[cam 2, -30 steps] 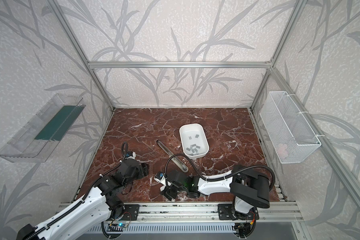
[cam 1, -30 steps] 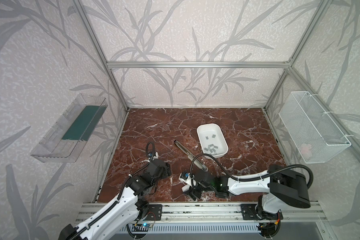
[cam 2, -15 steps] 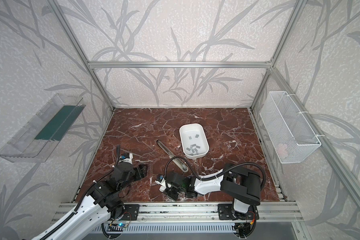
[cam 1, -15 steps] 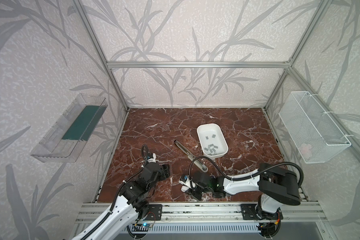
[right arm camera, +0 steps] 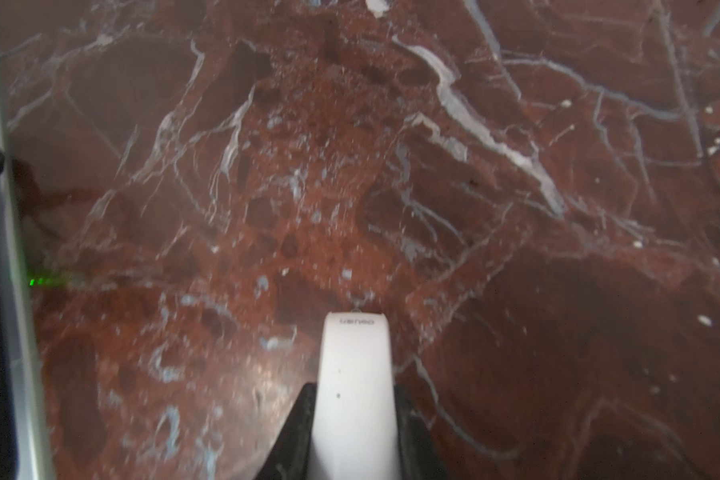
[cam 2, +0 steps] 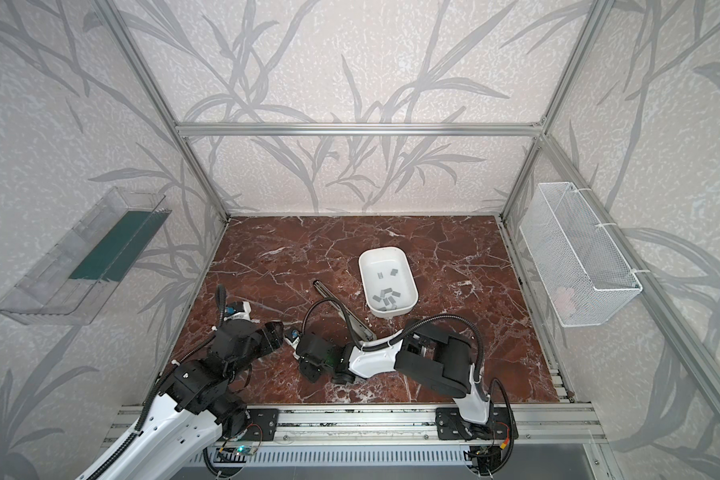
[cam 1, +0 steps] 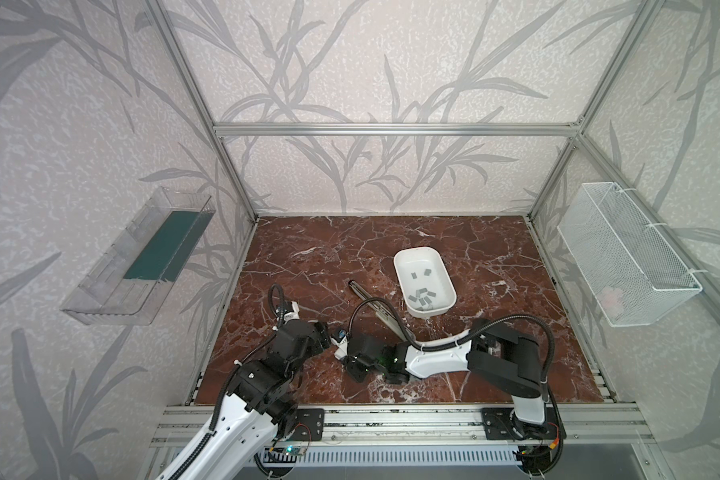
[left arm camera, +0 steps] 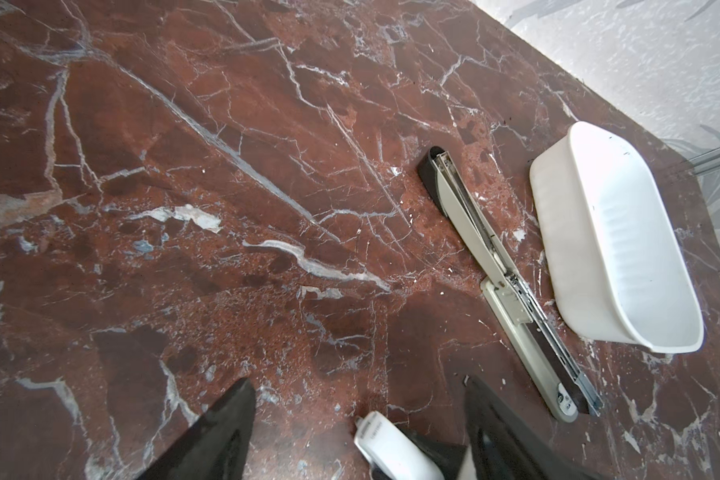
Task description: Load the staples into the stapler
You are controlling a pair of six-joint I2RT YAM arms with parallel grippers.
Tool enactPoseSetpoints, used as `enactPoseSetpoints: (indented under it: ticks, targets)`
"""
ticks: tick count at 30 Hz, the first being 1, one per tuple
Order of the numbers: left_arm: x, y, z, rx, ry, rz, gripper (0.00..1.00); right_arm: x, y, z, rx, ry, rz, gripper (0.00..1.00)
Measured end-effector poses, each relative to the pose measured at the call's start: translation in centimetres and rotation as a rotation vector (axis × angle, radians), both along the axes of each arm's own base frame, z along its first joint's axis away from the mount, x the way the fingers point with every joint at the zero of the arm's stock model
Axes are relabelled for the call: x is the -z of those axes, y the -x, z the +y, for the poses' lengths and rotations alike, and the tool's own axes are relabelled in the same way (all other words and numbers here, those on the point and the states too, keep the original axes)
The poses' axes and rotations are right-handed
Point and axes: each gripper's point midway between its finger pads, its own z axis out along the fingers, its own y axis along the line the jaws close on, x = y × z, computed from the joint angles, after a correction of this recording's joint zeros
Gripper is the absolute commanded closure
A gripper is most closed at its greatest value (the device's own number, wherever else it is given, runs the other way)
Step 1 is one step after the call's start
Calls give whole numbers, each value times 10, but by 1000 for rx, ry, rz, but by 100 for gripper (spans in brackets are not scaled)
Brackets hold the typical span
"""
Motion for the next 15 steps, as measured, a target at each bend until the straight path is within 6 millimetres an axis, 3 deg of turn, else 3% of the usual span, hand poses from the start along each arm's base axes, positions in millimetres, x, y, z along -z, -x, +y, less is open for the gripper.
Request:
enactPoseSetpoints:
  ticks: [7,11,15]
  targets:
    - [-5,-1,-2,9,5,0,22,-3,1,-6,29,16,25,40]
    - [-1,-2,-15,83,9,25,29,-25,10,-38,52,11,32,40]
    - [-2,-3,-45,229,35,19,34,-68,14,-83,128,-44,18,47]
